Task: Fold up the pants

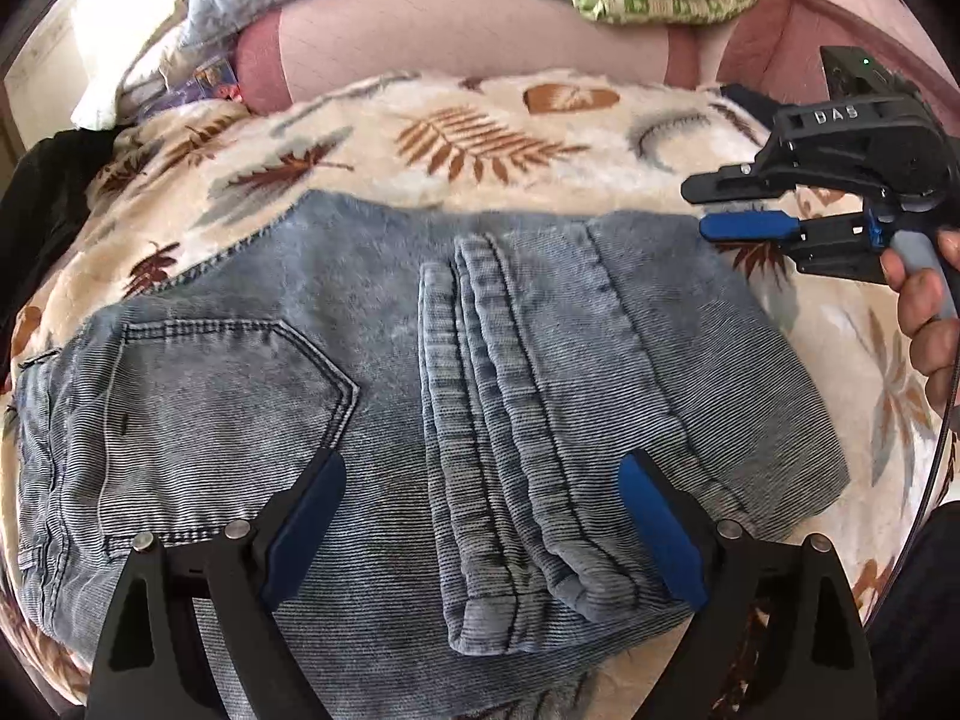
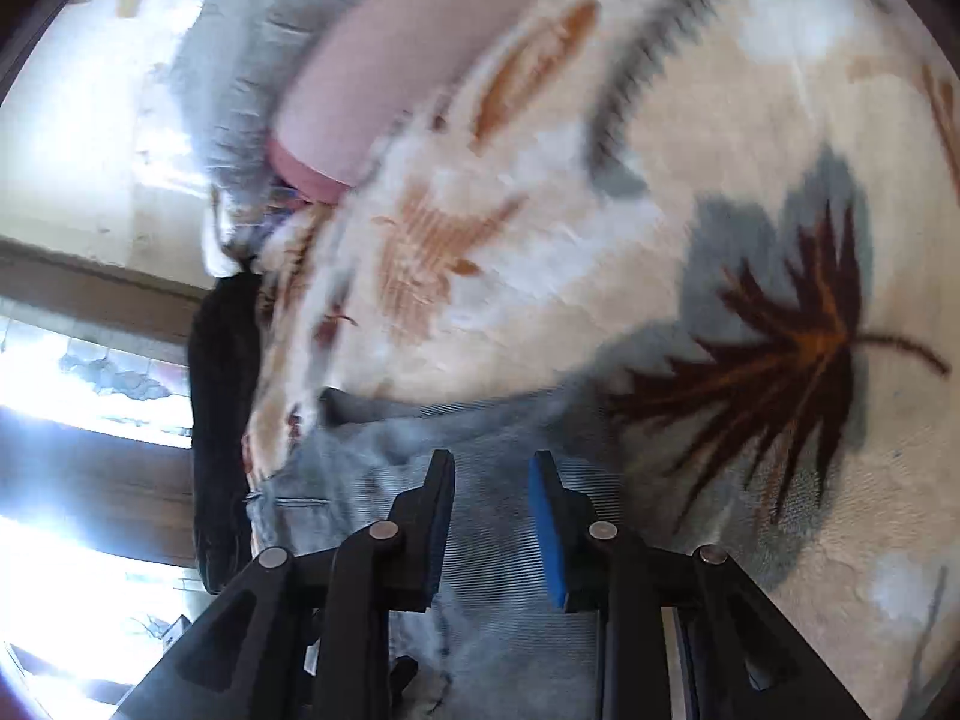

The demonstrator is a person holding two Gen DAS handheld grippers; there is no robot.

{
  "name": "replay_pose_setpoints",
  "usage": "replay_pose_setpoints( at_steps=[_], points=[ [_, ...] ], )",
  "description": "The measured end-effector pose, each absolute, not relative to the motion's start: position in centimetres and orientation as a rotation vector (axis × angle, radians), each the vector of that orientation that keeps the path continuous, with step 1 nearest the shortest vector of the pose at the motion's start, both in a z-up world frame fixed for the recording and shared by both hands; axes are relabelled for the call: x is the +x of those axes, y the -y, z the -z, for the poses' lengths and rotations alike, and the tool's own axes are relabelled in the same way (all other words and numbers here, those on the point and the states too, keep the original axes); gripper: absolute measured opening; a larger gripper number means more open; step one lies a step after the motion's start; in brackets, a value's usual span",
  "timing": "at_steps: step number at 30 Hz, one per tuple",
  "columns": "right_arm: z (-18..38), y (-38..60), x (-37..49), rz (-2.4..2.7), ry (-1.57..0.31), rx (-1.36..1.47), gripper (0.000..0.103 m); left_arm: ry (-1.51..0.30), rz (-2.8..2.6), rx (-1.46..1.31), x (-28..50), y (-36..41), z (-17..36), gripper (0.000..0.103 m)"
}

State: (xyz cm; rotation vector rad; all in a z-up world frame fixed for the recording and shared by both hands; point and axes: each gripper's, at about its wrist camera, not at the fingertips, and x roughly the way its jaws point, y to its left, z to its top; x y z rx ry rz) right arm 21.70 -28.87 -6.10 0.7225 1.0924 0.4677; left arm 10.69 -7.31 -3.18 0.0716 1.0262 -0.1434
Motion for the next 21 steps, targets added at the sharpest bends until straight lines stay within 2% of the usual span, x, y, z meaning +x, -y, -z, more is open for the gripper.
replay_pose_setpoints(
  at_steps=[2, 4, 8, 13, 14, 15, 16, 18, 21],
  points=[
    [8.0, 28.5, 22.7, -0.441, -1.148, 0.718, 0.035, -1.062, 0.155, 0.119, 10.9, 8.2, 4.2, 0.093],
    [9.1, 28.7, 23.4, -0.429, -1.170, 0.744, 0.032, -1.062, 0.151, 0.119, 11.0, 8.3, 4.5, 0.093],
    [5.2, 28.0, 20.8, -0.449, -1.099, 0.661, 0.034, -1.003, 0.176, 0.005, 10.1, 5.9, 1.6, 0.093],
    [2.7, 26.1, 14.0, -0.576, -1.034, 0.572, 0.048, -0.901, 0.088, -0.176, 6.9, -1.1, -0.7, 0.093],
    [3.4, 25.5, 12.4, -0.602, -1.043, 0.568, 0.054, -0.888, 0.062, -0.211, 6.3, -2.6, -0.8, 0.093],
    [4.2, 25.0, 11.6, -0.595, -1.074, 0.549, 0.064, -0.880, 0.033, -0.234, 5.7, -4.0, -0.8, 0.093],
    [5.9, 24.4, 11.3, -0.563, -1.141, 0.488, 0.069, -0.874, -0.003, -0.248, 5.1, -5.7, -0.7, 0.093],
    [6.8, 23.6, 10.7, -0.537, -1.136, 0.405, 0.067, -0.884, -0.047, -0.259, 4.9, -7.7, -0.2, 0.093],
    [3.5, 22.3, 11.0, -0.535, -1.119, 0.344, 0.067, -0.905, -0.123, -0.292, 4.5, -10.8, 0.2, 0.093]
  ],
)
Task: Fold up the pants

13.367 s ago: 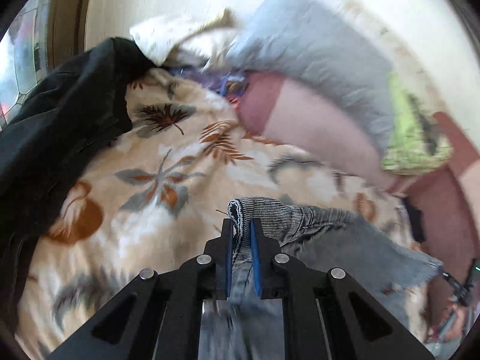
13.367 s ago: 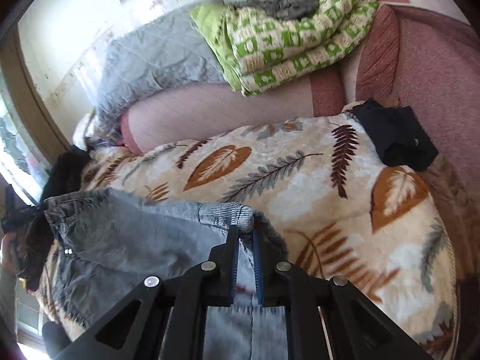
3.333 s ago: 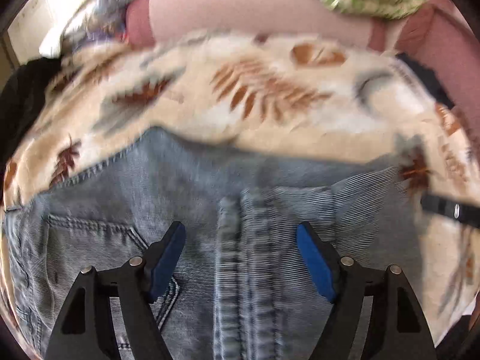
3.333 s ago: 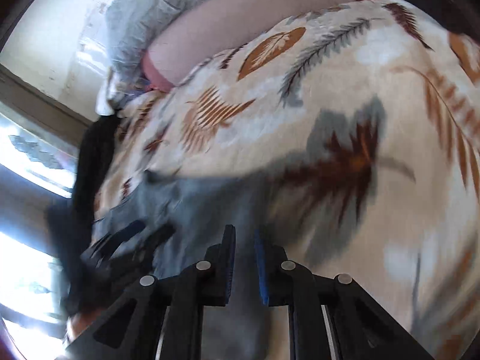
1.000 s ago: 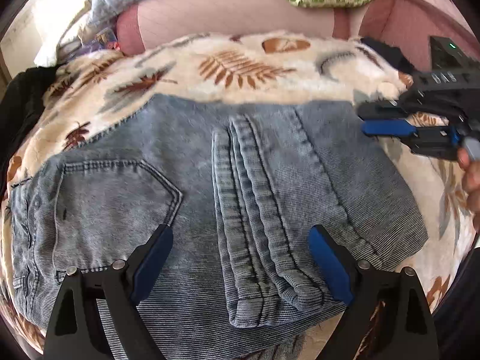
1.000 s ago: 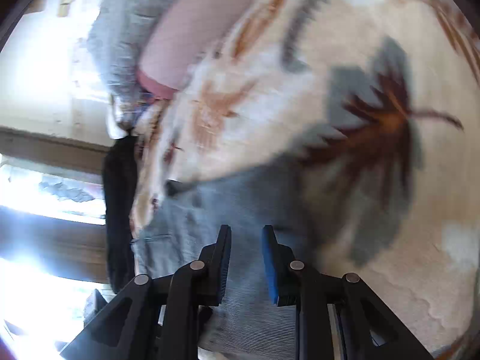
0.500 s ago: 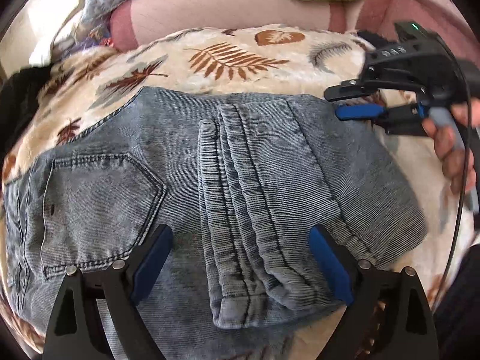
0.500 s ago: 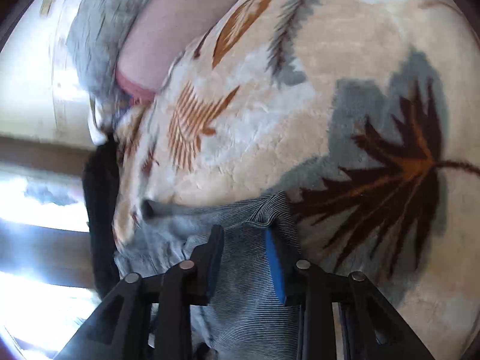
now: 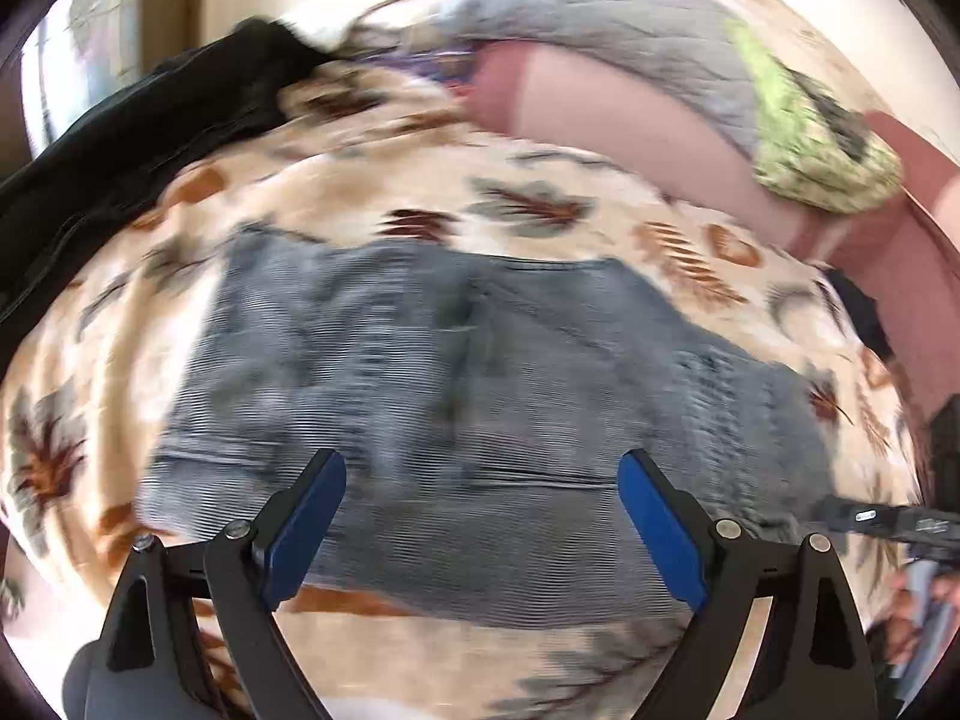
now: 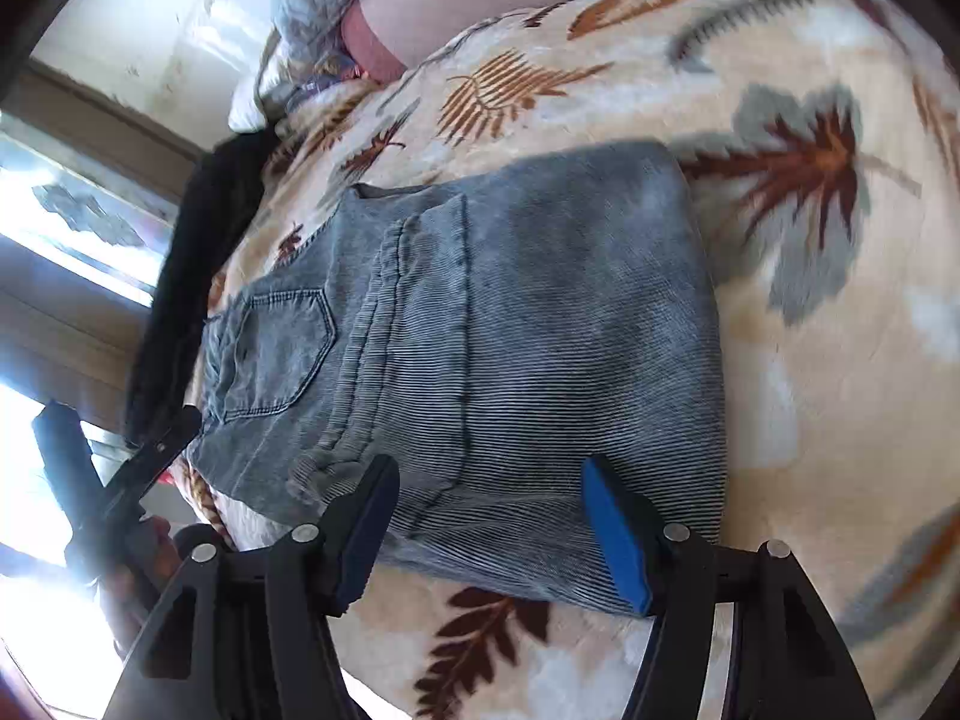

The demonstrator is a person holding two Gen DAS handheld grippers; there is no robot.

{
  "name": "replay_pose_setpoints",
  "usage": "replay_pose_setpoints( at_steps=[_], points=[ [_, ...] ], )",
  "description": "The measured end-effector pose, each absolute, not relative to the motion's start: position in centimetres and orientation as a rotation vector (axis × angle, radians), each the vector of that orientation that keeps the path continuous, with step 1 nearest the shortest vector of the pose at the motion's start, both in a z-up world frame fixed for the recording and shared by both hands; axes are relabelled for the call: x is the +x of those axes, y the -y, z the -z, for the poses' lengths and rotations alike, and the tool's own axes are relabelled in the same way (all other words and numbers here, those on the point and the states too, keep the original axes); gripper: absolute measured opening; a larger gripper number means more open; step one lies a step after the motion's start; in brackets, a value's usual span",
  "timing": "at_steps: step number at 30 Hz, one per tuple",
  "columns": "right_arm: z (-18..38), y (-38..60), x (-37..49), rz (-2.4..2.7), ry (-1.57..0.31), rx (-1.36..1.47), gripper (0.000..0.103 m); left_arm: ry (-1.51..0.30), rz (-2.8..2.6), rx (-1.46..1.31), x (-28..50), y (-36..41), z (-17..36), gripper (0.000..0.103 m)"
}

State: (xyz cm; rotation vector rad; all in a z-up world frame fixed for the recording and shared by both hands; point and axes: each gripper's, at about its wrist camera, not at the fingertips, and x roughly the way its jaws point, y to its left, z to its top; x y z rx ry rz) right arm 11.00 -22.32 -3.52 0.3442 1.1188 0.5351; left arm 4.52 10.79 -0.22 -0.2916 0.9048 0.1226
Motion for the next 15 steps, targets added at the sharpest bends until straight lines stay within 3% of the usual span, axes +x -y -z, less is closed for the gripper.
replay_pose_setpoints(
  at_steps=[4, 8, 14, 15],
  points=[
    [-1.3, 17.9, 13.1, -0.615, -1.055, 0.259, 0.067, -0.925, -0.232, -0.282, 4.1, -13.4, 1.0, 0.093],
    [-2.3, 10.1, 16.5, -0.771, -1.109, 0.282, 0.067, -1.037, -0.278, -0.213, 4.9, -14.4, 4.4, 0.094],
    [5.4, 0.9, 24.0, -0.799, -1.347, 0.335, 0.067, -1.012, -0.274, -0.184, 4.8, -14.3, 4.5, 0.094],
    [6.9, 0.4, 24.9, -0.726, -1.362, 0.300, 0.058, -1.009, -0.269, -0.184, 4.8, -14.3, 4.6, 0.094]
  ],
)
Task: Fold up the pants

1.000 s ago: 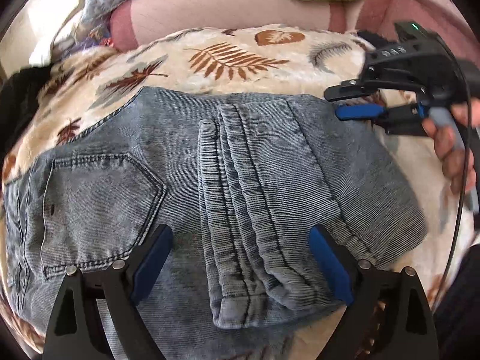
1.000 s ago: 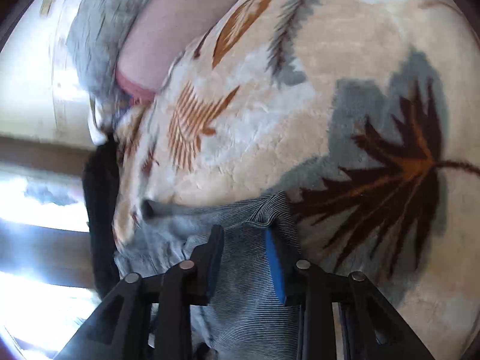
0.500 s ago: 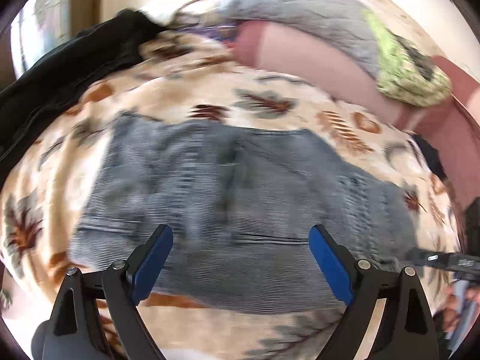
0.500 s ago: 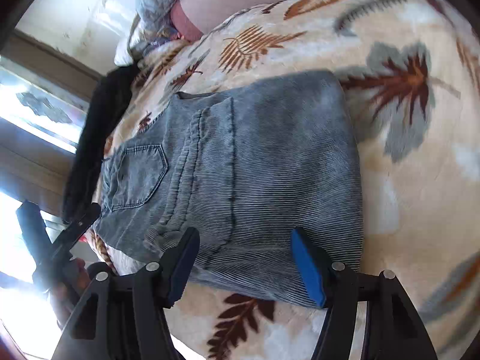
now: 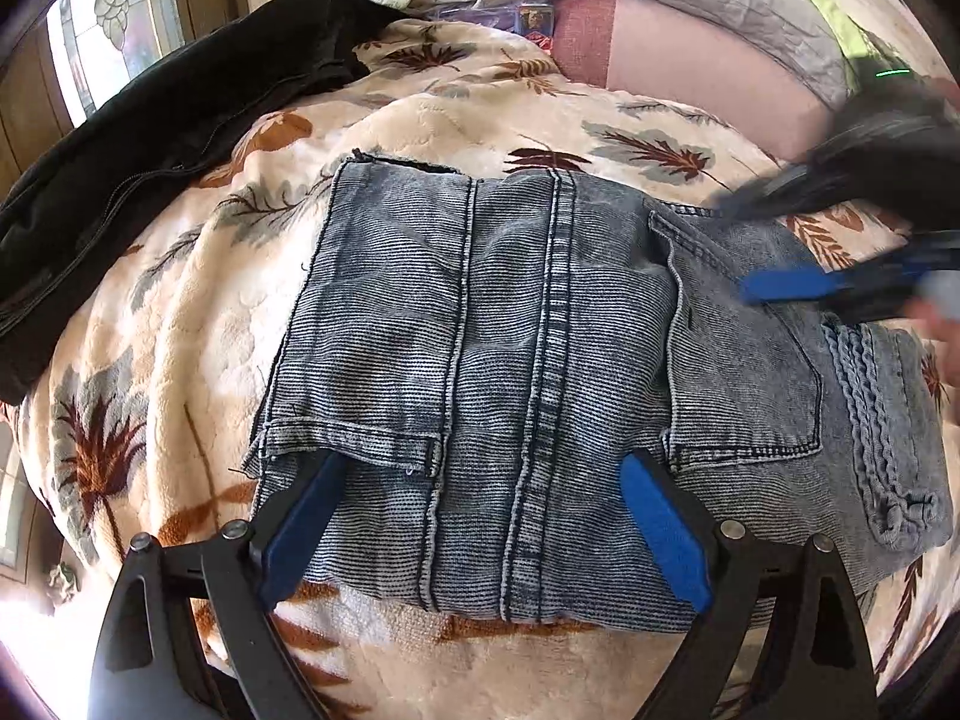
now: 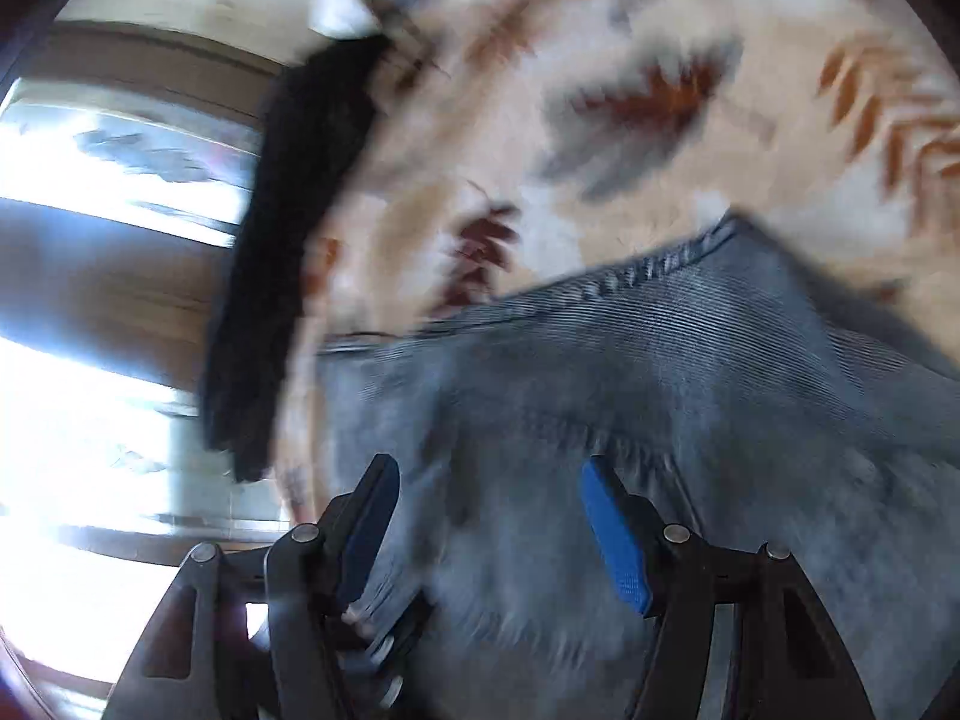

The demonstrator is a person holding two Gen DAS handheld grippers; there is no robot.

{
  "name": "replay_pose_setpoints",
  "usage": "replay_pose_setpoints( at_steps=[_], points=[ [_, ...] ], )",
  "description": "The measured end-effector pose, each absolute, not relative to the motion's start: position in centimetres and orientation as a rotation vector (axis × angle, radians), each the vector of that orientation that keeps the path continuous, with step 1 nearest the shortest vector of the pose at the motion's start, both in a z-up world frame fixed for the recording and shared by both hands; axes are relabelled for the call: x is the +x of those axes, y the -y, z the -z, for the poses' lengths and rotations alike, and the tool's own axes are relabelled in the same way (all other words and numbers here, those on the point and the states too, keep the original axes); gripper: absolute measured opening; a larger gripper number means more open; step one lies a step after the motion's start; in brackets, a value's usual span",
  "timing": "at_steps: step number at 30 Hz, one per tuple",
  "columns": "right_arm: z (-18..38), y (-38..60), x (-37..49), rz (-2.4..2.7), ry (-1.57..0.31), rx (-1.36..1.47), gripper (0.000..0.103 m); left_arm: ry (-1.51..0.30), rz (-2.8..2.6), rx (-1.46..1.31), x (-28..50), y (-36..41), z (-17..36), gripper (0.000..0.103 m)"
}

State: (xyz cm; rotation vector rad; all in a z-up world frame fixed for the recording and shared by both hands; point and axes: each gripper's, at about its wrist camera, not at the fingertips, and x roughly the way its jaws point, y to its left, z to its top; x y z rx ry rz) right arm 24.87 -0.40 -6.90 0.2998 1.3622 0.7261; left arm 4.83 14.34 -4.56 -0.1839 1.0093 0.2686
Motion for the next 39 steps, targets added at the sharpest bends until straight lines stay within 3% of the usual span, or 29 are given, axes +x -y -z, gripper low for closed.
replay_pose_setpoints(
  at_steps=[1, 6, 9, 10, 12, 18, 23, 24, 25, 26, 31, 35, 39],
  points=[
    [7.6, 0.4, 25.4, -0.686, -1.367, 0.323, 0.053, -1.010, -0.260, -0.179, 4.8, -14.4, 4.6, 0.094],
    [4.0, 0.3, 25.5, -0.764, -1.281, 0.304, 0.053, -0.994, -0.243, -0.175, 4.7, -14.3, 4.5, 0.094],
    [5.7, 0.8, 28.2, -0.628, -1.295, 0.233, 0.054, -0.987, -0.246, -0.171, 4.6, -14.2, 4.5, 0.094],
    [7.7, 1.5, 29.6, -0.568, -1.345, 0.266, 0.043, -0.985, -0.242, -0.174, 4.5, -14.3, 4.5, 0.094],
    [7.1, 2.4, 30.1, -0.601, -1.329, 0.363, 0.043, -0.984, -0.238, -0.178, 4.5, -14.3, 4.5, 0.094],
    [2.2, 3.9, 29.9, -0.519, -1.165, 0.116, 0.044, -0.968, -0.248, -0.183, 4.3, -14.3, 4.3, 0.094],
    [5.0, 2.7, 31.1, -0.527, -1.248, 0.035, 0.040, -0.958, -0.248, -0.175, 4.3, -14.2, 4.5, 0.094],
    [5.5, 1.6, 31.0, -0.542, -1.255, -0.008, 0.025, -0.958, -0.249, -0.173, 4.3, -14.2, 4.5, 0.095],
    [5.4, 1.1, 30.8, -0.531, -1.225, -0.046, 0.020, -0.957, -0.248, -0.172, 4.3, -14.2, 4.5, 0.095],
    [5.2, 1.0, 31.0, -0.506, -1.195, -0.060, 0.007, -0.956, -0.248, -0.173, 4.3, -14.2, 4.5, 0.095],
    [5.1, -0.7, 31.7, -0.440, -1.124, -0.183, 0.007, -0.955, -0.252, -0.160, 4.4, -14.1, 4.6, 0.095],
    [2.5, 1.3, 31.1, -0.453, -1.058, -0.074, 0.009, -0.953, -0.251, -0.162, 4.3, -14.2, 4.5, 0.095],
    [2.3, 2.8, 29.1, -0.507, -1.122, -0.125, 0.009, -0.952, -0.255, -0.162, 4.4, -14.1, 4.6, 0.095]
  ],
)
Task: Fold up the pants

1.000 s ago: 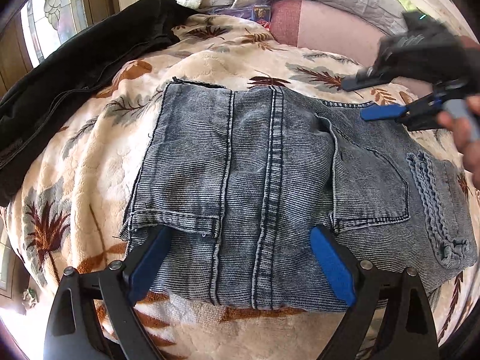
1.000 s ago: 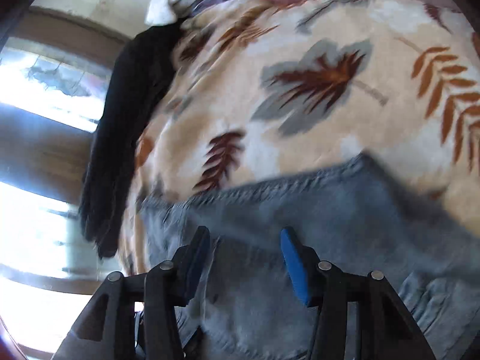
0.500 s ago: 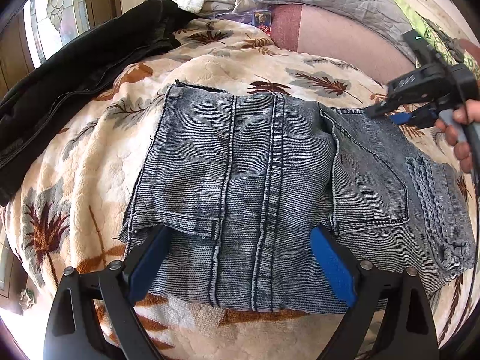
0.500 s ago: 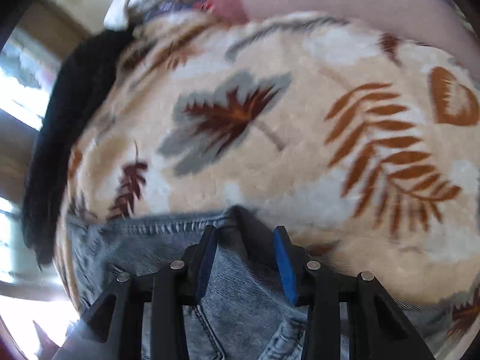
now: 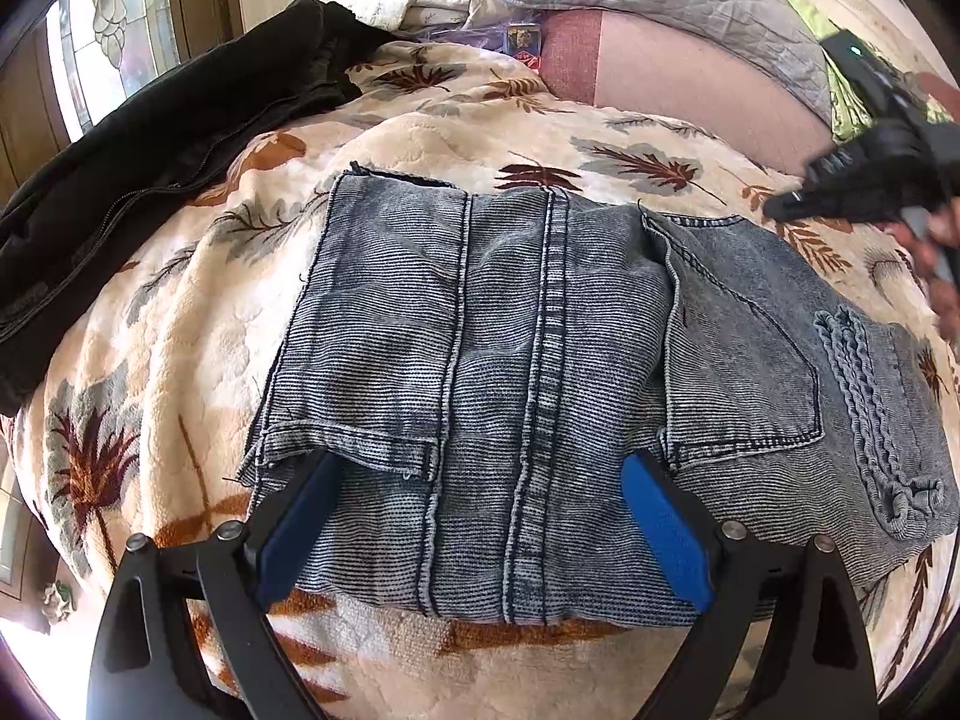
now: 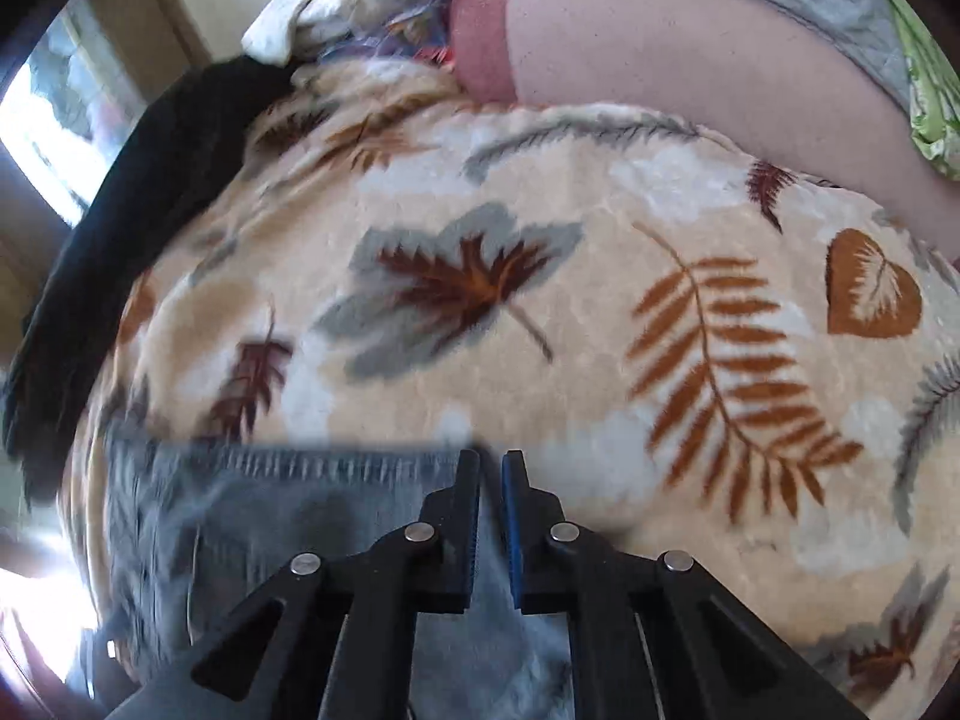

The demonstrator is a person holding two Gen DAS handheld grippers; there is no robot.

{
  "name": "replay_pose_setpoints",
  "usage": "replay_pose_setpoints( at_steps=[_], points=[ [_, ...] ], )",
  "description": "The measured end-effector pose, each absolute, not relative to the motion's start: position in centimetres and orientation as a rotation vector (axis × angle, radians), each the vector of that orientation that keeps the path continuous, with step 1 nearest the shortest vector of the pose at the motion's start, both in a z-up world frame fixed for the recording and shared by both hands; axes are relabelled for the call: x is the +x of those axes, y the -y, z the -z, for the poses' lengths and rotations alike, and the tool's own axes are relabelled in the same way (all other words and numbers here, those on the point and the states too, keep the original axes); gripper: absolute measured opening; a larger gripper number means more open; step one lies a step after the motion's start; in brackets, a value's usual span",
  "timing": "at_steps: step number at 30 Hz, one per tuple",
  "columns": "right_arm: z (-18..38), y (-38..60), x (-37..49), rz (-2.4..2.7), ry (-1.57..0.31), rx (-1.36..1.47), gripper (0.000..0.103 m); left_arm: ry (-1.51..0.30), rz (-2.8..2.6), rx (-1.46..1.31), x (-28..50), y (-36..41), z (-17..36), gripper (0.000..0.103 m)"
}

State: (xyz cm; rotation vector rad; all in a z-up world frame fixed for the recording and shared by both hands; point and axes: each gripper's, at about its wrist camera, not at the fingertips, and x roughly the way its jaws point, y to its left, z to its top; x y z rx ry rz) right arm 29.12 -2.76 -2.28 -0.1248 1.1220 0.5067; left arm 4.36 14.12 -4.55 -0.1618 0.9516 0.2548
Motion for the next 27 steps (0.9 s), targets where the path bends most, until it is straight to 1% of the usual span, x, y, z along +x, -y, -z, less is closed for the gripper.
replay_pose_setpoints(
  at_steps=[2, 3, 5, 8, 9, 11, 15, 19, 20, 22, 23, 25, 27],
  points=[
    [3.3, 2.7, 28.4, -0.505, -1.143, -0.211, 0.009, -0.951, -0.255, -0.160, 4.4, -14.1, 4.6, 0.095],
    [4.8, 2.5, 28.8, -0.467, -1.177, -0.261, 0.009, -0.951, -0.254, -0.161, 4.4, -14.2, 4.6, 0.095],
    [6.1, 3.3, 29.5, -0.436, -1.184, -0.248, 0.008, -0.951, -0.251, -0.161, 4.3, -14.2, 4.6, 0.095],
    [5.6, 3.7, 29.9, -0.370, -1.130, -0.246, 0.006, -0.950, -0.253, -0.157, 4.4, -14.2, 4.6, 0.095],
    [5.2, 4.0, 29.7, -0.374, -1.114, -0.223, 0.011, -0.950, -0.254, -0.158, 4.4, -14.2, 4.6, 0.095],
    [4.6, 4.9, 29.2, -0.421, -1.125, -0.150, 0.011, -0.950, -0.254, -0.155, 4.4, -14.2, 4.6, 0.095],
    [3.6, 5.7, 27.1, -0.460, -1.131, -0.143, 0.011, -0.950, -0.254, -0.156, 4.4, -14.2, 4.6, 0.095],
    [7.1, 6.2, 27.6, -0.390, -1.212, -0.228, 0.011, -0.950, -0.253, -0.155, 4.4, -14.1, 4.6, 0.095],
    [7.7, 6.8, 28.4, -0.378, -1.214, -0.182, 0.009, -0.951, -0.253, -0.153, 4.4, -14.1, 4.6, 0.095],
    [7.1, 7.4, 28.6, -0.375, -1.208, -0.101, 0.010, -0.949, -0.254, -0.157, 4.3, -14.1, 4.5, 0.095],
    [6.5, 7.4, 28.4, -0.384, -1.190, -0.107, 0.012, -0.949, -0.253, -0.158, 4.3, -14.1, 4.6, 0.095],
    [5.2, 7.8, 27.6, -0.383, -1.145, -0.128, 0.012, -0.949, -0.255, -0.154, 4.4, -14.1, 4.6, 0.095],
    [5.0, 8.3, 27.1, -0.400, -1.155, -0.109, 0.012, -0.949, -0.256, -0.152, 4.4, -14.3, 4.6, 0.095]
  ],
)
